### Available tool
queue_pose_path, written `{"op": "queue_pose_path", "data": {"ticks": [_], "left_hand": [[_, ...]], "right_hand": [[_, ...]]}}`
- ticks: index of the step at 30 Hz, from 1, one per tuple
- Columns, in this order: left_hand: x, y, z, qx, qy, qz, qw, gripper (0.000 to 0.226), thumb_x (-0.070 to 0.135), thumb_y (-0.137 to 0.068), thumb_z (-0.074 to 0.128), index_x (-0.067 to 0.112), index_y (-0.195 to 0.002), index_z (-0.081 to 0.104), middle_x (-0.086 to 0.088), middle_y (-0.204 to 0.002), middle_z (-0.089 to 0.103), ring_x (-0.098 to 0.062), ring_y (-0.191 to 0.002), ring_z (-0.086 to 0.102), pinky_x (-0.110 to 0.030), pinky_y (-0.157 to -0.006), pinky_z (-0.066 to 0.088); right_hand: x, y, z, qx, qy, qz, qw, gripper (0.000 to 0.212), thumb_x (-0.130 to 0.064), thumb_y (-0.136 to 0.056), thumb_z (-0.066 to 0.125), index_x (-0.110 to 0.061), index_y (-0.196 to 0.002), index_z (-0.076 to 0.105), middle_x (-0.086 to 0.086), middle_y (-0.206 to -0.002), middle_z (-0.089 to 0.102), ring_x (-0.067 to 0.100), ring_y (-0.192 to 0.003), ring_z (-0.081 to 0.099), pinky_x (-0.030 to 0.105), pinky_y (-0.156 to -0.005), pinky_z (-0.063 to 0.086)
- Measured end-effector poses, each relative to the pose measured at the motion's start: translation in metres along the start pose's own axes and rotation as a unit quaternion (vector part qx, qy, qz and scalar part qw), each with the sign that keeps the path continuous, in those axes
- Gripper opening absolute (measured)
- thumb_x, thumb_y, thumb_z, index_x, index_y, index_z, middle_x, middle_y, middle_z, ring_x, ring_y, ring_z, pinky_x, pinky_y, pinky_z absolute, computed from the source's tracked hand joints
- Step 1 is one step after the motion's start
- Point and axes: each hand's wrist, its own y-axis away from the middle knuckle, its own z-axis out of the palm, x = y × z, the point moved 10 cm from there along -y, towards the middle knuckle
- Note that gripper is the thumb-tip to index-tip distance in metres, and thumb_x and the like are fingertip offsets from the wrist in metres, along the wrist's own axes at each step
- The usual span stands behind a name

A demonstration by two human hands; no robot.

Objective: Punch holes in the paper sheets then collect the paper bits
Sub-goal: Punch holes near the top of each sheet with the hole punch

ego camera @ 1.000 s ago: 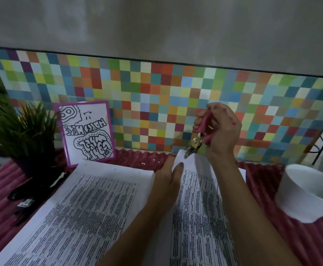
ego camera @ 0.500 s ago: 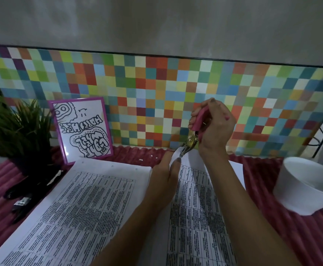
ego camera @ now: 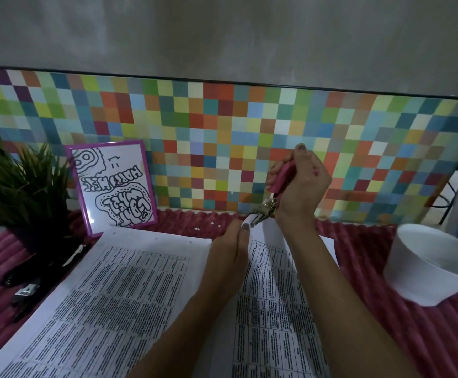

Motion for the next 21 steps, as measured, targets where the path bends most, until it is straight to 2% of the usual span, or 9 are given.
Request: {"op": "queue_pose_path", "data": {"ticks": [3,6,10,15,21], "left_hand": [[-0.001,0.000,0.000,0.001,-0.001,0.002,1.000,0.031,0.020,-0.102,0.037,0.025,-0.072,0.045,0.004,-0.053,0.043,-0.007,-0.045,0.037,-0.029,-0.044,0.031],[-0.002,-0.001,-0.003,0.013,0.010,0.000,1.000,0.029,0.020,-0.102,0.037,0.020,-0.075,0.047,-0.001,-0.055,0.045,-0.010,-0.046,0.038,-0.037,-0.044,0.032],[-0.002,-0.001,-0.004,0.025,-0.019,0.007,0.999,0.030,0.021,-0.102,0.038,0.020,-0.072,0.045,0.005,-0.053,0.042,-0.008,-0.044,0.037,-0.026,-0.044,0.030],[-0.002,-0.002,-0.010,0.058,-0.031,0.006,0.998,0.033,0.018,-0.101,0.039,0.021,-0.068,0.041,0.006,-0.050,0.041,-0.010,-0.043,0.040,-0.018,-0.041,0.027],[-0.004,-0.003,-0.013,0.063,0.004,-0.005,0.998,0.034,0.017,-0.102,0.038,0.019,-0.069,0.045,0.002,-0.053,0.045,-0.006,-0.044,0.043,-0.017,-0.041,0.033]], "right_hand": [[0.006,-0.001,0.000,-0.003,-0.018,0.030,0.999,0.031,-0.018,-0.097,0.048,-0.007,-0.070,0.057,0.013,-0.054,0.056,0.023,-0.037,0.046,0.026,-0.041,0.041],[0.017,-0.001,0.004,-0.010,-0.018,0.102,0.995,0.022,-0.012,-0.095,0.049,-0.002,-0.080,0.061,0.015,-0.059,0.058,0.023,-0.041,0.050,0.028,-0.044,0.046],[0.029,0.000,0.010,-0.047,0.021,0.186,0.981,0.014,-0.005,-0.090,0.053,0.003,-0.095,0.063,0.013,-0.063,0.062,0.024,-0.049,0.055,0.033,-0.052,0.051],[0.023,-0.002,0.013,-0.087,0.139,0.158,0.974,0.019,-0.004,-0.093,0.050,-0.001,-0.102,0.066,0.013,-0.069,0.064,0.023,-0.052,0.058,0.031,-0.053,0.053],[0.017,-0.017,-0.016,-0.037,0.153,0.168,0.973,0.014,-0.001,-0.091,0.049,0.000,-0.094,0.063,0.016,-0.063,0.060,0.024,-0.046,0.052,0.026,-0.045,0.044]]}}
